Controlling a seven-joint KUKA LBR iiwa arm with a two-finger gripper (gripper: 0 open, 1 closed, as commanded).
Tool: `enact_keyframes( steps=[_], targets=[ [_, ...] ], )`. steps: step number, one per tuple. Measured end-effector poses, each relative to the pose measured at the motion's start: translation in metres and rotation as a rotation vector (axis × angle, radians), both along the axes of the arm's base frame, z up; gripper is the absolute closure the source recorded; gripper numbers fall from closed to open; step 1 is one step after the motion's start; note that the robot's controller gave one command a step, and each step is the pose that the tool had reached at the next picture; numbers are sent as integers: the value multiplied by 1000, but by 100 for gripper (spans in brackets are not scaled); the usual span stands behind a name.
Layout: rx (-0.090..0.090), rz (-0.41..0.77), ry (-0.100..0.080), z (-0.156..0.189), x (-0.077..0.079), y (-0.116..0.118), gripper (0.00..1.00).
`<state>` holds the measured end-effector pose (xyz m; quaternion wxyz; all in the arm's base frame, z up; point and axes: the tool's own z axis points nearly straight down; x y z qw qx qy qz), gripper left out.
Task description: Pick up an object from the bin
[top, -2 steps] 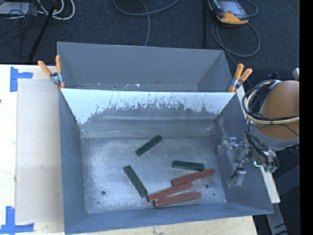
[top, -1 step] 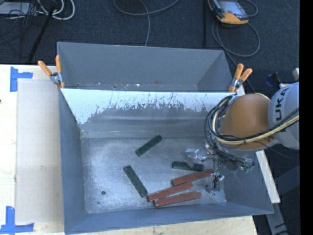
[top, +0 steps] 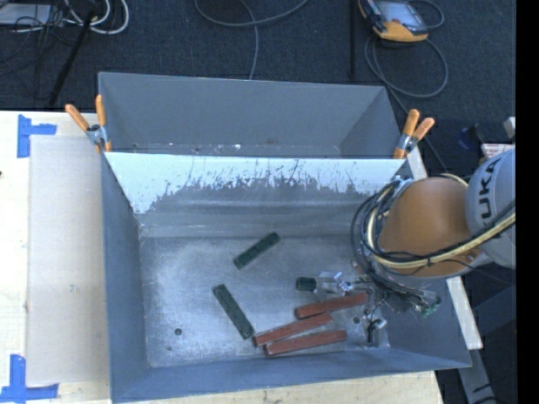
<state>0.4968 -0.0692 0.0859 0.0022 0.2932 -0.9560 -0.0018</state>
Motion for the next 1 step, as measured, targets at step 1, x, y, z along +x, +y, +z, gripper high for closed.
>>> enact_keyframes(
  steps=[1],
  targets=[
    [0, 106, -3, -17, 10, 19, 0]
  ],
)
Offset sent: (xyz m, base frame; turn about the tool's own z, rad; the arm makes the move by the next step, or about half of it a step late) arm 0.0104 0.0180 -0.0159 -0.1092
